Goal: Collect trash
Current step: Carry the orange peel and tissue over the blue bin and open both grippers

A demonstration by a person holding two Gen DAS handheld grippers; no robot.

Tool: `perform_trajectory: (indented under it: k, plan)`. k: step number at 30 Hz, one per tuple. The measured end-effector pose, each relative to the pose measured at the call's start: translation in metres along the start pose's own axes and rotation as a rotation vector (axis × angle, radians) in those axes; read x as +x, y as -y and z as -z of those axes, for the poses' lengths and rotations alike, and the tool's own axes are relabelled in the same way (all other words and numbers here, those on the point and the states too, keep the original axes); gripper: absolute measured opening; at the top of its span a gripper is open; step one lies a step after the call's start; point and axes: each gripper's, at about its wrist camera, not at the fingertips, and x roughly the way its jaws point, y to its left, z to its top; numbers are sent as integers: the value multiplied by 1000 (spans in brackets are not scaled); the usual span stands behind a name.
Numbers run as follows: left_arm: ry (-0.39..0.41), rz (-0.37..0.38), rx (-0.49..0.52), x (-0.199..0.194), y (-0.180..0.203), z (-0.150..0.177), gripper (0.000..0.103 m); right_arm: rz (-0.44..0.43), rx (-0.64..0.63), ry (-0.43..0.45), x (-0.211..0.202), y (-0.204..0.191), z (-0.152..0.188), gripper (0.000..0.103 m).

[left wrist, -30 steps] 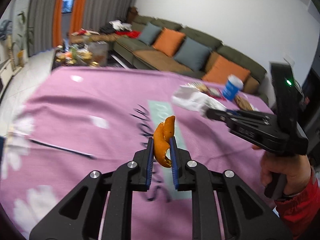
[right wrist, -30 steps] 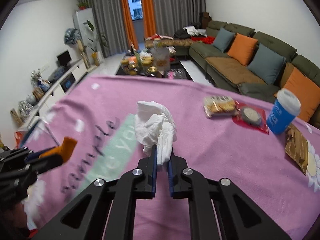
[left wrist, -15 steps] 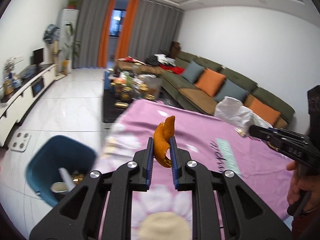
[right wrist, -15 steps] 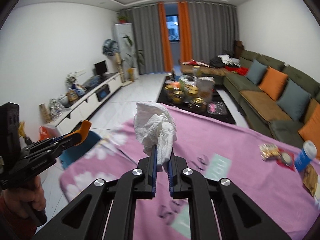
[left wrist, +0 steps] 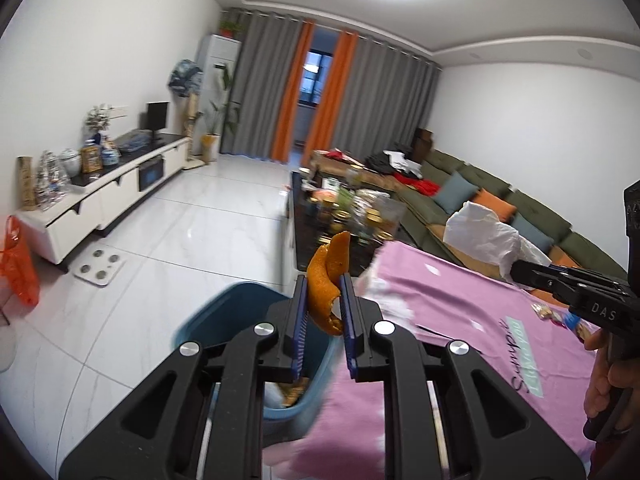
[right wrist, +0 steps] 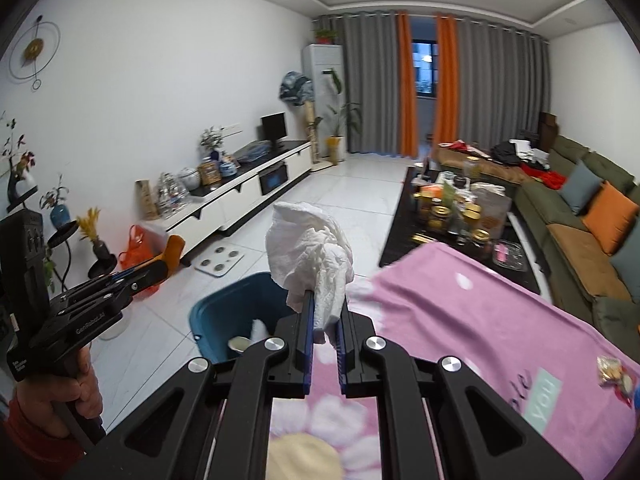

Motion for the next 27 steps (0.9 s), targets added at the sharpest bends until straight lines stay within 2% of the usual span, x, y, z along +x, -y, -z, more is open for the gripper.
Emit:
perform_trajectory:
  k: [7, 12, 15, 20, 27]
  plan:
    - [25, -78, -43, -41, -65, -3, 16, -54, -56, -31, 29, -36, -12, 8]
    - [28, -104, -59, -62, -98, 1, 16, -78, -95, -61, 47, -55, -18, 9]
    - [15, -104, -73, -63, -110, 3, 17, -79, -115, -87, 63, -65, -20, 9]
    - [-48, -100, -85, -32, -97, 13, 17, -77, -139, -157, 97, -73, -17, 9]
    - [-162, -108, -86, 62, -75, 34, 17, -71, -131, -269, 152, -71, -7, 9]
